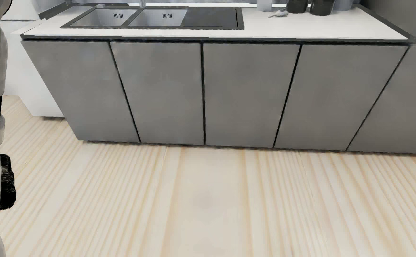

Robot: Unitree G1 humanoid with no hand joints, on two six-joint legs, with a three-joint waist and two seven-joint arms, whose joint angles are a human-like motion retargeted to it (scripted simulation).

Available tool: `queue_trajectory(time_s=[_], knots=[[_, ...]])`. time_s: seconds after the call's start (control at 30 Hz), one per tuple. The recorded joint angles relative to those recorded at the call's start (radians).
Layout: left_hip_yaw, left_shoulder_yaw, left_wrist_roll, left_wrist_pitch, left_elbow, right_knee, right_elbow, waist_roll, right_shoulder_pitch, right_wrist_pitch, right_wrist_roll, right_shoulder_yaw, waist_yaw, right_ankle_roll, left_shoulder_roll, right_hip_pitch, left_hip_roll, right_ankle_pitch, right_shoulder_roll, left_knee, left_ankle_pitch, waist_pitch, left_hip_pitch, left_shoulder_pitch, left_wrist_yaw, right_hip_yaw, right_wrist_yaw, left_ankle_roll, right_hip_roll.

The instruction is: Stay put

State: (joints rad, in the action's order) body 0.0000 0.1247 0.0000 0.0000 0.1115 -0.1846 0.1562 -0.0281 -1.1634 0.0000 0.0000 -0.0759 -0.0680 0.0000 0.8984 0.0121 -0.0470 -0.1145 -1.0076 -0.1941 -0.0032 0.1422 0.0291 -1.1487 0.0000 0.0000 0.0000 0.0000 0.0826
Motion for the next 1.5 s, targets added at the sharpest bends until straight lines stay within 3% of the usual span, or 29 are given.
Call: queue_trajectory(time_s=[0.27,0.4,0.57,0.73,0.93,1.13,1.3,1.5], knots=[[0.000,-0.186,0.000,0.000,0.123,0.002,0.146,0.002,0.411,0.000,0.000,0.209,-0.012,0.000,-0.184,0.003,-0.001,-0.020,0.173,-0.007,-0.015,-0.007,0.002,0.401,0.000,0.000,0.000,0.000,0.011],[0.000,-0.201,0.000,0.000,0.165,0.002,0.162,0.001,0.573,0.000,0.000,0.314,-0.013,0.000,-0.282,0.004,-0.005,-0.035,0.270,-0.010,-0.024,-0.005,0.000,0.559,0.000,0.000,0.000,0.000,0.019],[0.000,-0.171,0.000,0.000,0.230,0.000,0.203,0.005,0.769,0.000,0.000,0.311,-0.018,0.000,-0.360,0.004,-0.009,-0.052,0.351,-0.014,-0.032,0.004,-0.004,0.761,0.000,0.000,0.000,0.000,0.026],[0.000,-0.106,0.000,0.000,0.297,-0.001,0.262,0.007,0.973,0.000,0.000,0.243,-0.010,0.000,-0.404,-0.002,-0.010,-0.044,0.408,-0.016,-0.036,0.006,-0.010,0.966,0.000,0.000,0.000,0.000,0.028],[0.000,-0.017,0.000,0.000,0.239,0.000,0.291,0.016,1.135,0.000,0.000,0.141,-0.014,0.000,-0.448,0.003,-0.006,-0.044,0.452,-0.009,-0.026,0.008,-0.005,1.135,0.000,0.000,0.000,0.000,0.028],[0.000,0.018,0.000,0.000,0.036,0.002,0.176,-0.002,1.185,0.000,0.000,-0.051,-0.014,0.000,-0.461,-0.001,-0.007,-0.040,0.417,0.002,-0.011,-0.003,-0.010,1.167,0.000,0.000,0.000,0.000,0.033],[0.000,0.040,0.000,0.000,-0.112,0.003,0.040,-0.024,1.195,0.000,0.000,-0.147,-0.018,0.000,-0.458,-0.003,-0.004,-0.041,0.430,-0.008,-0.013,-0.015,-0.008,1.173,0.000,0.000,0.000,0.000,0.031],[0.000,0.196,0.000,0.000,-0.240,0.005,-0.066,-0.017,1.204,0.000,0.000,-0.219,-0.002,0.000,-0.455,0.002,-0.001,-0.053,0.472,-0.020,-0.022,-0.023,0.000,1.169,0.000,0.000,0.000,0.000,0.030]])
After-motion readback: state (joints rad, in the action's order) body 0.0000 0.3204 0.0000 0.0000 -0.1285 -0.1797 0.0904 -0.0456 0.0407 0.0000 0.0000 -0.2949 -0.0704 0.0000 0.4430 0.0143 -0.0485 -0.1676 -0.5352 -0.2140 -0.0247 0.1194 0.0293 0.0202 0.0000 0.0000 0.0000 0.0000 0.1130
